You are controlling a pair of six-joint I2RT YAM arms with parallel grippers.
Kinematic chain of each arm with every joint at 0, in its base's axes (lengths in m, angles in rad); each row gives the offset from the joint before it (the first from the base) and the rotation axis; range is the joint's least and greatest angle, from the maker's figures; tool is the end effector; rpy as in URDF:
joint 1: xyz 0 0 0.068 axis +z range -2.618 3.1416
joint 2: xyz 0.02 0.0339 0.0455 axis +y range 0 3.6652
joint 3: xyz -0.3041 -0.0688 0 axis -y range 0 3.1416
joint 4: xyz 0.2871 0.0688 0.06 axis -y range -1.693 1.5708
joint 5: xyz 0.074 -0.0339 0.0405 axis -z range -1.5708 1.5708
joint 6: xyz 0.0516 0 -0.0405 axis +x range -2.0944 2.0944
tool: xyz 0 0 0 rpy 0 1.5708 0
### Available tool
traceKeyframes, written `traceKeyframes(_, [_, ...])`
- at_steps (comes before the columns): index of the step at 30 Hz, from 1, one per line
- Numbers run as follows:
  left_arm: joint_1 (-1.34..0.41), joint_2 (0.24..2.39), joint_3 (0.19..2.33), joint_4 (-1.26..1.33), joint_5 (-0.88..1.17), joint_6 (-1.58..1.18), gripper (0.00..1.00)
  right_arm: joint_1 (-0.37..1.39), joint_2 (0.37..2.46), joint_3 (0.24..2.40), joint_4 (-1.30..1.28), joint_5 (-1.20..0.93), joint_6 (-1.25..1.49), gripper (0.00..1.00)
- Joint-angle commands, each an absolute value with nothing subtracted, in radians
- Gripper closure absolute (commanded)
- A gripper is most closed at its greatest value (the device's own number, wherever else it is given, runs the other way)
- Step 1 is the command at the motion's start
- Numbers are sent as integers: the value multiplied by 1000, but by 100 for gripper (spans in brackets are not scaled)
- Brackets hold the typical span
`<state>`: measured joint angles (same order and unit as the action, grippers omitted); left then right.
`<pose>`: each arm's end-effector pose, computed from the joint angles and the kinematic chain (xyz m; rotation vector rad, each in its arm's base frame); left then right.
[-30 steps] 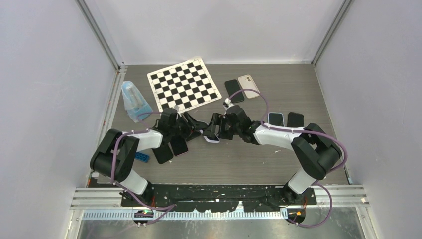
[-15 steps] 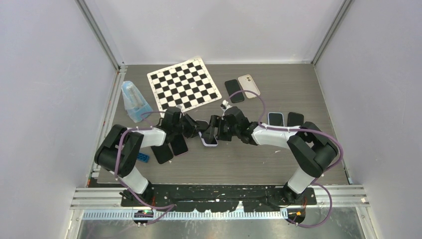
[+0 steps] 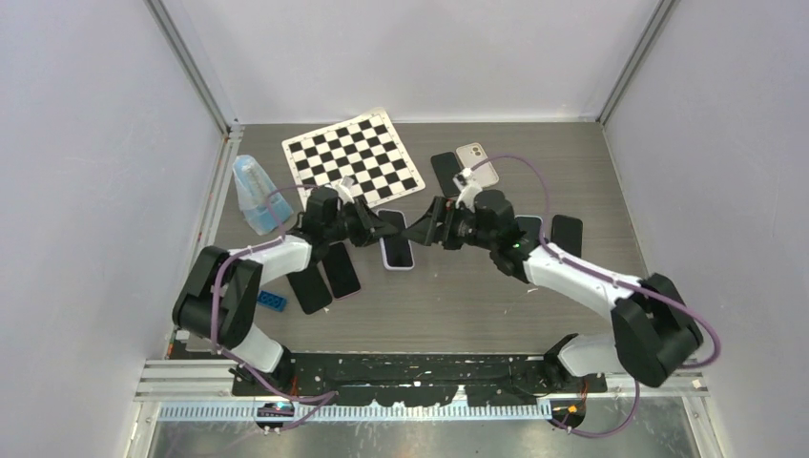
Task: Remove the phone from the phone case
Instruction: Adjust the phone.
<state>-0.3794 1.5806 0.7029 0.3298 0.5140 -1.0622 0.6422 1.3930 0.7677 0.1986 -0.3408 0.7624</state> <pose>0.3195 -0.1547 0.1731 -0.4593 2.3263 -1.3321 0.2665 0.2209 0.2426 -0.1103 2.1937 1.1947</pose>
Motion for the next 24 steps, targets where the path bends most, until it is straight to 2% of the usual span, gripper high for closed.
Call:
traceKeyframes(1, [-364, 1427, 808, 354, 637, -896, 100, 578, 1253, 714, 304, -388, 775, 14])
traceKeyframes(6, [-318, 1331, 844, 324, 703, -817, 100, 537, 1137, 684, 328, -441, 752, 21])
traceKeyframes(10, [-273, 1297, 818, 493, 821, -908, 100, 537, 1106, 703, 317, -489, 733, 23])
traceKeyframes(17, [-269, 1296, 766, 930, 864, -1201, 100, 577, 1177, 689, 548, -581, 806, 15])
traceKeyframes(20, [-268, 1301, 732, 1062, 793, -1313, 100, 610, 1224, 712, 578, -544, 839, 15])
traceKeyframes(24, [-273, 1252, 627, 1084, 518, -1424, 100, 678, 1268, 715, 644, -423, 857, 17])
